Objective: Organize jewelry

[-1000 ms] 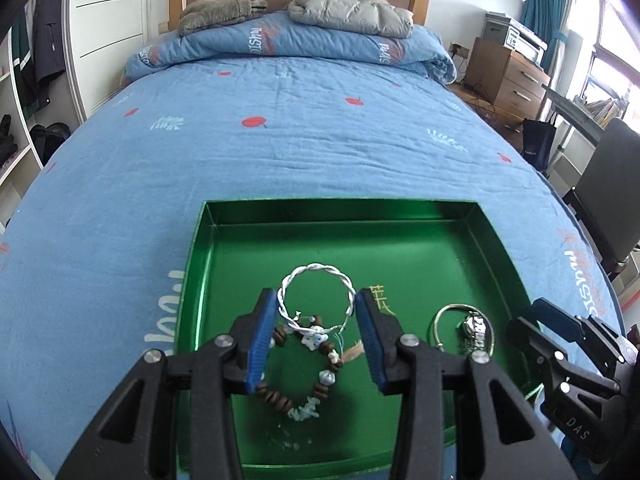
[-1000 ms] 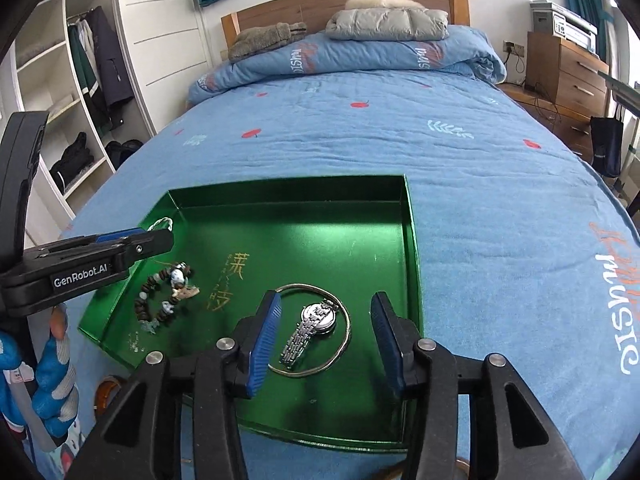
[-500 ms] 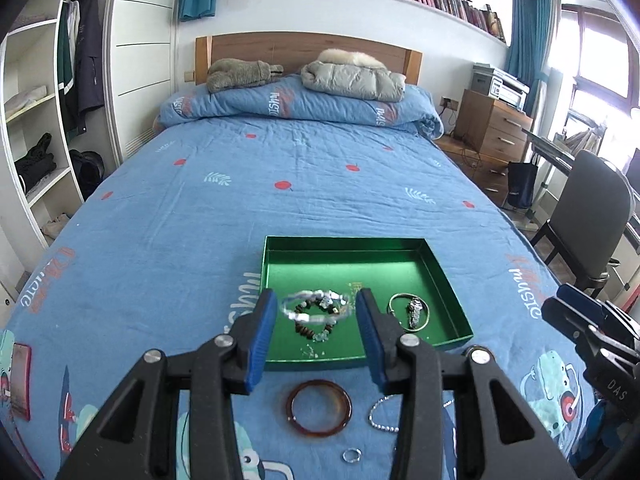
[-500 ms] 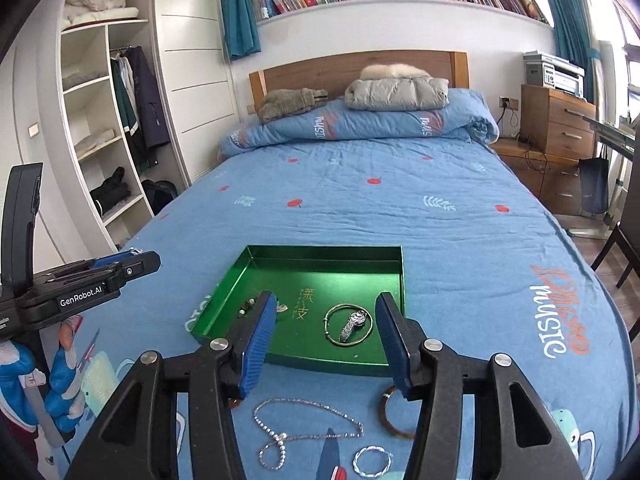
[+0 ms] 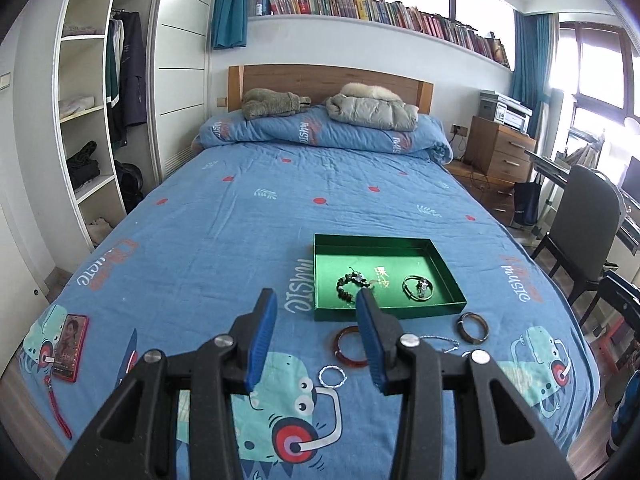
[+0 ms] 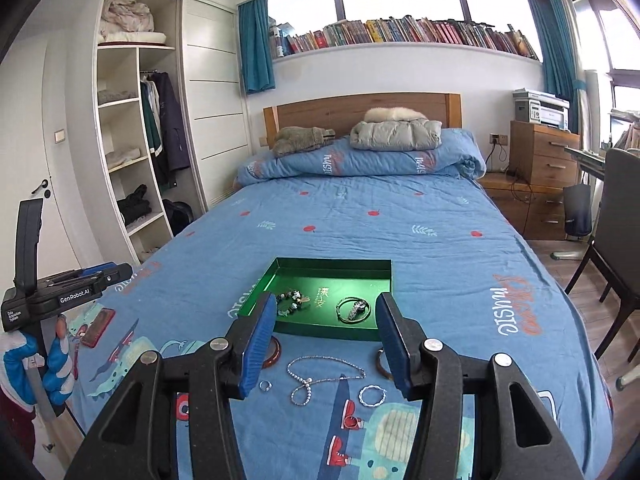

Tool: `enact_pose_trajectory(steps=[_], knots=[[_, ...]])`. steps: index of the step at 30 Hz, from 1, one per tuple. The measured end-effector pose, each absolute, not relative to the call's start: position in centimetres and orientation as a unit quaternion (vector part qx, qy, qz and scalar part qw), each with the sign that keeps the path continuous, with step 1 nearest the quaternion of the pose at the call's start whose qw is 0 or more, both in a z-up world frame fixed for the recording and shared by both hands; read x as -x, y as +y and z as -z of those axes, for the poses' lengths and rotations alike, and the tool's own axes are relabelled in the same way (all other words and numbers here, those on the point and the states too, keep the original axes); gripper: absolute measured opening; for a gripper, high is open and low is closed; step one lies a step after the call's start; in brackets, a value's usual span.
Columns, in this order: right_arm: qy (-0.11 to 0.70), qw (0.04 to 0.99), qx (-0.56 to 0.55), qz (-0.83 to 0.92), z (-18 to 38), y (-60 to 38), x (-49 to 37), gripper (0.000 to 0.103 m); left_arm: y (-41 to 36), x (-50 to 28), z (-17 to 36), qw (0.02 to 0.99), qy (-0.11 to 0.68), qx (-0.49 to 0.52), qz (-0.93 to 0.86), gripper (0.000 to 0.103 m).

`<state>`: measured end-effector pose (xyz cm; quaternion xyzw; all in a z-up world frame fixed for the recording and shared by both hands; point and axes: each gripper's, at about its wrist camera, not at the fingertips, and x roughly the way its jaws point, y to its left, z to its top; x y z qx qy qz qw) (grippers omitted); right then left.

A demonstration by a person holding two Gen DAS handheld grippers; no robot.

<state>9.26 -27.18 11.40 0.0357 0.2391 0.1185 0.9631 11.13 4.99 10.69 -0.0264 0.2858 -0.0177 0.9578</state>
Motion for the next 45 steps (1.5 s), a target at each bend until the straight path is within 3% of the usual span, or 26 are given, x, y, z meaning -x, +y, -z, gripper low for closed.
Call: enact_pose_trajectory(steps=[7,15,29,40,45], knots=[[0.235,0.963,-0.041,-0.122,-11.1,-27.3,-6.2,0.051,6.2,-7.7,-9.8,0.959,0.282,0.027,0.024,0.039],[0.248,0.959,-0.047,-0.126,-8.6,-27.5,-6.3,0.052,6.5,-8.5,-4.6,0.947,0.315,0.042,0.038,0.039],[0.303,0.939,-0.072,-0.143,-0.8,-27.6,-12.7,0.052,4.1,-15.2,7.5,0.903,0.421,0.033,0.077,0.039],[0.344,0.925,-0.094,-0.130,4.0,-29.2,-16.7,0.052,1.3,-21.6,14.0,0.876,0.476,0.005,0.073,0.039],[0.351,0.922,-0.102,-0.124,5.1,-29.9,-17.5,0.052,0.8,-22.5,14.3,0.880,0.469,-0.012,0.076,0.038]])
